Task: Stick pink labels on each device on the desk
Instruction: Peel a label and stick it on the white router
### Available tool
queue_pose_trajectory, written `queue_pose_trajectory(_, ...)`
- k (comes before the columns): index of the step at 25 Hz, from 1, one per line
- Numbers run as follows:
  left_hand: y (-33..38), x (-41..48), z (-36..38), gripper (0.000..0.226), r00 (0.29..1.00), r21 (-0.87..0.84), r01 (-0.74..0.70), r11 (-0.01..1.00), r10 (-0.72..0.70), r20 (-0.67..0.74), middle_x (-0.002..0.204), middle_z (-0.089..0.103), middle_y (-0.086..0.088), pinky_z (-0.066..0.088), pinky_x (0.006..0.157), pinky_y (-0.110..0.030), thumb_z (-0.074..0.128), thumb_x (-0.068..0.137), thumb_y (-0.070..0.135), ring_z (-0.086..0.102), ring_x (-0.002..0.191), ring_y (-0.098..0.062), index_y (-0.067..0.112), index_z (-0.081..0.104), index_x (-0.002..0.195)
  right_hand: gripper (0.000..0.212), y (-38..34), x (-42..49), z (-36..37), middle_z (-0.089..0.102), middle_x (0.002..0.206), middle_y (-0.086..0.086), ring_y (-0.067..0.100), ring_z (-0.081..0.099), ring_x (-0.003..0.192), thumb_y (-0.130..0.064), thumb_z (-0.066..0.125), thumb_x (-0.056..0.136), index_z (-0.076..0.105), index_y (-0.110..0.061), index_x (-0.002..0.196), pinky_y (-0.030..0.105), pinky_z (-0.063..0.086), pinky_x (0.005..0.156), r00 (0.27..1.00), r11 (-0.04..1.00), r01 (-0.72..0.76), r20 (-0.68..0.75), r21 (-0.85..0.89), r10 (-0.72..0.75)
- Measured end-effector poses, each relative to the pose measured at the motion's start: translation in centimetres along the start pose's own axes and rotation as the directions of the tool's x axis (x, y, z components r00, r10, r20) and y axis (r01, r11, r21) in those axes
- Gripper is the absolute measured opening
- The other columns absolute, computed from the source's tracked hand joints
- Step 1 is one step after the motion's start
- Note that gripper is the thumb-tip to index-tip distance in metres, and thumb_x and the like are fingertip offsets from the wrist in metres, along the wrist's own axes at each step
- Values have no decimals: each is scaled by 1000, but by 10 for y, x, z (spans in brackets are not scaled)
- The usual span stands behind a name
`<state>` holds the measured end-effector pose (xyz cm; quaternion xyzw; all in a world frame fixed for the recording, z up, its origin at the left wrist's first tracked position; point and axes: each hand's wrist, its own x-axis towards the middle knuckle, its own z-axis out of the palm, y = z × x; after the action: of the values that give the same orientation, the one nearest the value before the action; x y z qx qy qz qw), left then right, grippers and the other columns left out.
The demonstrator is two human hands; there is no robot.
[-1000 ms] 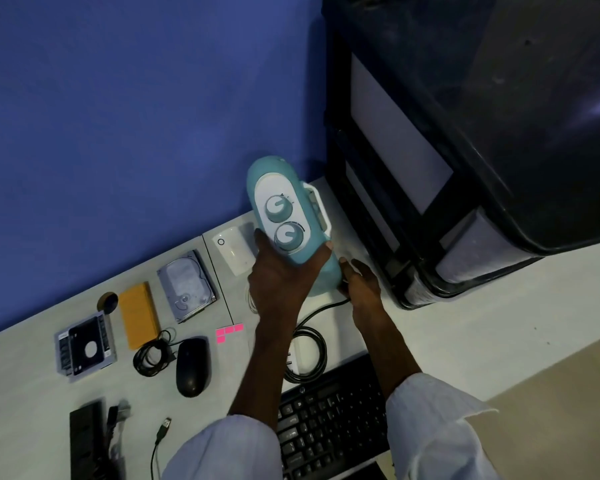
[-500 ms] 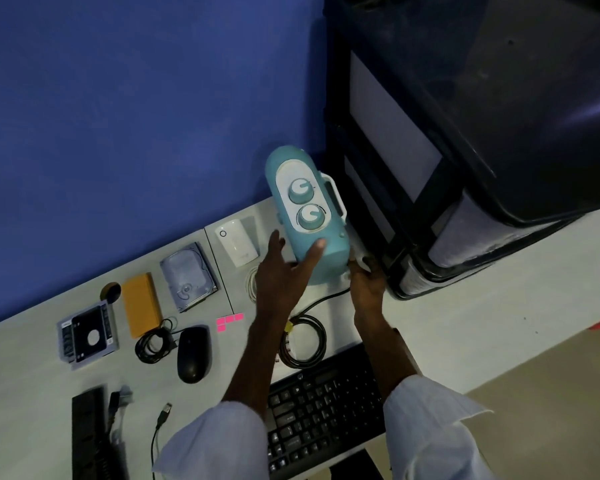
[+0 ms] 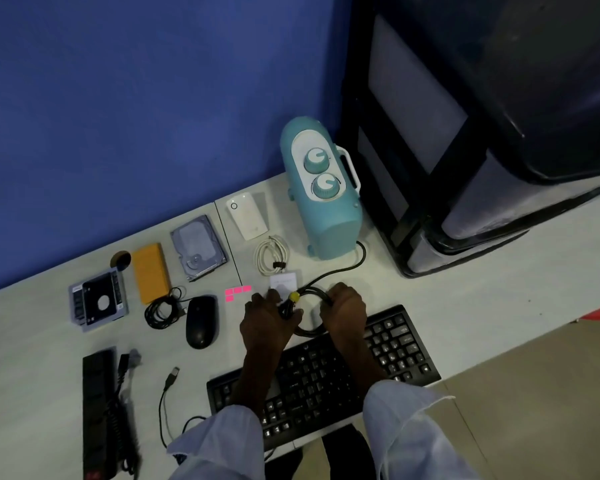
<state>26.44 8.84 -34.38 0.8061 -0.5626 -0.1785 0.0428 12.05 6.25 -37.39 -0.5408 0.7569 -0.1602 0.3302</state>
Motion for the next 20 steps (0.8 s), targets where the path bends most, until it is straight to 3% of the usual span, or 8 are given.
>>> queue_pose_trajectory(3, 12, 3, 0, 44, 999, 23, -21, 1000, 21, 28, 95, 62, -9, 51, 68, -35, 68, 73, 50, 64, 89, -30, 17, 62, 101, 15, 6, 10, -12, 72, 88, 7, 31, 69, 85, -18, 68, 71, 68, -15, 85, 32, 52, 72, 997, 993, -82, -5, 89, 82)
queue_pose_trajectory(8, 42, -1, 13, 30, 994, -254, -62, 965, 83, 73, 89, 69, -3, 49, 69, -31, 72, 77, 44, 66, 86, -21, 18, 66, 90, 14, 23, 16, -35, 72, 89, 3, 28, 71, 82, -21, 70, 72, 73, -22, 86, 38, 58, 70, 978, 975, -60, -182, 212, 99)
queue_pose_trajectory(12, 54, -2, 32, 27, 979, -386, -109, 916, 167, 119, 94, 64, -12, 51, 73, -35, 72, 81, 30, 64, 86, -28, 11, 67, 99, 11, 27, 32, -46, 72, 93, 3, 31, 70, 86, -24, 71, 78, 72, -24, 89, 38, 57, 73, 955, 970, -142, -230, 198, 187)
queue_pose_trajectory(15, 48, 0, 31, 30, 980, -357, -125, 926, 171, 101, 104, 62, -8, 53, 76, -37, 69, 81, 30, 62, 95, -26, 14, 68, 107, 11, 28, 39, -47, 71, 95, 4, 32, 69, 89, -22, 70, 79, 72, -23, 90, 36, 55, 73, 950, 967, -188, -217, 171, 223)
queue_pose_trajectory(17, 38, 6, 25, 36, 987, -238, -162, 958, 154, -49, 115, 58, -6, 52, 76, -34, 65, 78, 32, 57, 106, -25, 21, 66, 112, 12, 28, 38, -45, 71, 94, 5, 31, 68, 88, -18, 68, 79, 72, -21, 90, 31, 51, 71, 954, 969, -166, -221, 181, 205)
queue_pose_trajectory(19, 26, 15, 19, 51, 981, -103, -147, 984, 132, -140, 131, 48, -10, 51, 79, -37, 67, 76, 36, 46, 120, -28, 26, 57, 125, 13, 28, 37, -41, 72, 92, 7, 31, 69, 86, -12, 68, 78, 73, -19, 89, 26, 45, 68, 958, 975, -118, -237, 186, 161)
queue_pose_trajectory(20, 19, 19, 17, 60, 988, -79, -109, 991, 99, -115, 137, 41, -12, 52, 80, -40, 69, 77, 39, 41, 125, -30, 27, 51, 133, 14, 28, 36, -39, 72, 92, 7, 31, 69, 85, -9, 67, 78, 73, -18, 88, 25, 44, 68, 960, 977, -101, -241, 186, 145)
